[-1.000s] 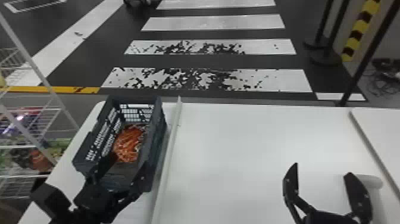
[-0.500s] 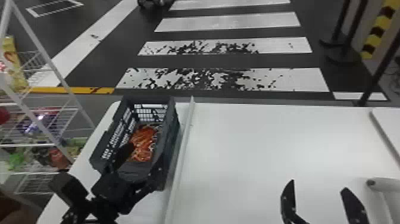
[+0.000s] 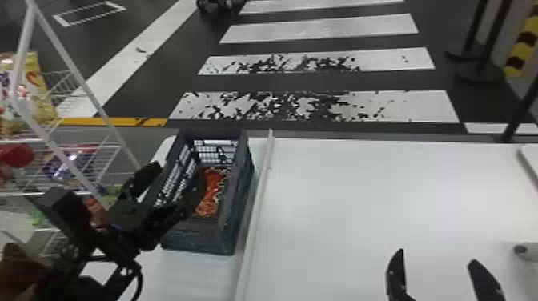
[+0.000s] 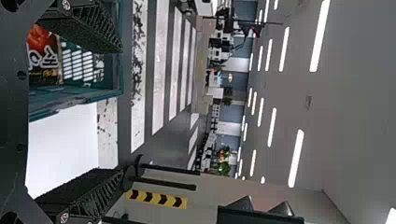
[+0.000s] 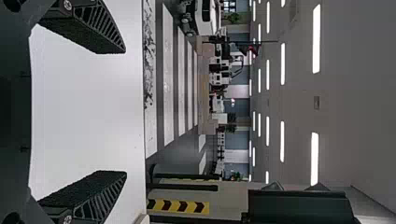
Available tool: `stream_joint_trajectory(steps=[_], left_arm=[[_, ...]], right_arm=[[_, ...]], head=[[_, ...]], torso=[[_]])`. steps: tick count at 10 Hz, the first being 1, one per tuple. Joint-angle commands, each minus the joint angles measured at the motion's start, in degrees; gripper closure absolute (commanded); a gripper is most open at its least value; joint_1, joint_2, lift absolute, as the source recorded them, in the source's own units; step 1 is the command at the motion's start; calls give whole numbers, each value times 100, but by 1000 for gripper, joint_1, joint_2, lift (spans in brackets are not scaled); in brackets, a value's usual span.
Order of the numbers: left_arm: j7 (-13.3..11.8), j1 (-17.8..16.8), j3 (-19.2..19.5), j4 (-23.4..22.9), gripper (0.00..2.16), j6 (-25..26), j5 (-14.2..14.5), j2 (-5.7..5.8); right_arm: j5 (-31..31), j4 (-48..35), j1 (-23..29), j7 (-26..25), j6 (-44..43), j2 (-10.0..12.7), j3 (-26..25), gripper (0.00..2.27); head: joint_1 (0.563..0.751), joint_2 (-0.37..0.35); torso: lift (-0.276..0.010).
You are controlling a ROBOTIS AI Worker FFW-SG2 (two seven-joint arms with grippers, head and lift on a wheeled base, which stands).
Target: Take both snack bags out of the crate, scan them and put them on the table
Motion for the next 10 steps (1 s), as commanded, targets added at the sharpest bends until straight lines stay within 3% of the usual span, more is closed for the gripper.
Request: stream_joint_trajectory(steps=[1, 2, 4, 5, 6, 7, 10], left_arm=[[174, -269, 234, 80, 93, 17, 445, 140], [253, -524, 304, 159, 97, 281, 515, 307], [499, -1219, 392, 334, 97, 1740, 541, 693], [517, -1579, 366, 475, 97, 2390, 541, 799], [561, -1939, 269, 730, 97, 2724, 533, 913], [552, -2229, 172, 985, 97, 2918, 497, 1010], [473, -3091, -197, 1750, 87, 3797, 286, 1054]], right_arm=[[-1, 10, -33, 0, 114, 0, 42, 66], [-1, 28, -59, 8, 201, 0, 77, 66], [7, 45, -77, 8, 360, 0, 112, 66], [-1, 54, -85, 8, 430, 0, 112, 66], [-1, 89, -85, 8, 448, 0, 112, 66], [-1, 98, -85, 8, 483, 0, 112, 66], [-1, 115, -85, 8, 518, 0, 112, 66]], head=[[695, 254], [695, 277], [695, 312], [695, 317], [695, 323], [695, 326], [695, 326]], torso=[[-92], [-92], [-92], [-92], [-92], [-92], [-92]])
